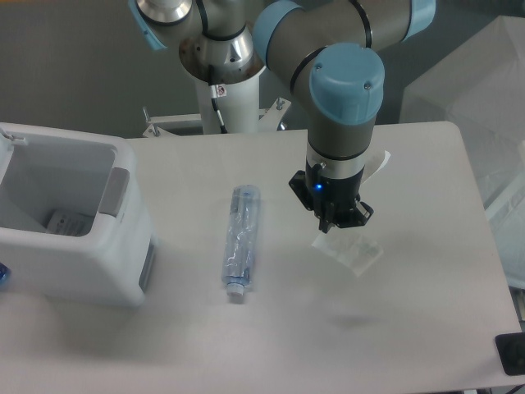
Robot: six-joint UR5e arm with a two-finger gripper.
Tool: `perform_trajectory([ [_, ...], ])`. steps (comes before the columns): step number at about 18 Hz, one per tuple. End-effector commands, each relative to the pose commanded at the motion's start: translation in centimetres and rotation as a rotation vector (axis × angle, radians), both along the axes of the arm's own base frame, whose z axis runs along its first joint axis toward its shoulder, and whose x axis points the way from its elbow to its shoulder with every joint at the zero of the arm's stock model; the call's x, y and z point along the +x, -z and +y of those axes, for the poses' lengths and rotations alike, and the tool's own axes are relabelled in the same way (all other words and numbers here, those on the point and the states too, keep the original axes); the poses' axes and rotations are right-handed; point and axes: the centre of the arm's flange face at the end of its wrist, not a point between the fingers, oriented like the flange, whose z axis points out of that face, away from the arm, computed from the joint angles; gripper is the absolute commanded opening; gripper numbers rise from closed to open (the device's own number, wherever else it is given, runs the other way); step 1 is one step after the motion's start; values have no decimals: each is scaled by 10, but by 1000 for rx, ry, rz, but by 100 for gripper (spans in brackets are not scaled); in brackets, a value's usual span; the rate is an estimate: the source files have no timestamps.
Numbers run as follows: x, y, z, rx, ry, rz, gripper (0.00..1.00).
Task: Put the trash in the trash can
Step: 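Lift the gripped white paper up off the table, then carry the white paper over the white bin and release it inside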
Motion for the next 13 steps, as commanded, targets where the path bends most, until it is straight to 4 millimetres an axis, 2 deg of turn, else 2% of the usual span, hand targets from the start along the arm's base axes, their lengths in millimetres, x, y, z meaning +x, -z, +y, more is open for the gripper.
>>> perform_trajectory([
  [6,4,-5,-1,2,3,0,0],
  [9,16,-21,-2,41,6,-25,0],
  [13,45,-66,-1,147,-23,-34,0],
])
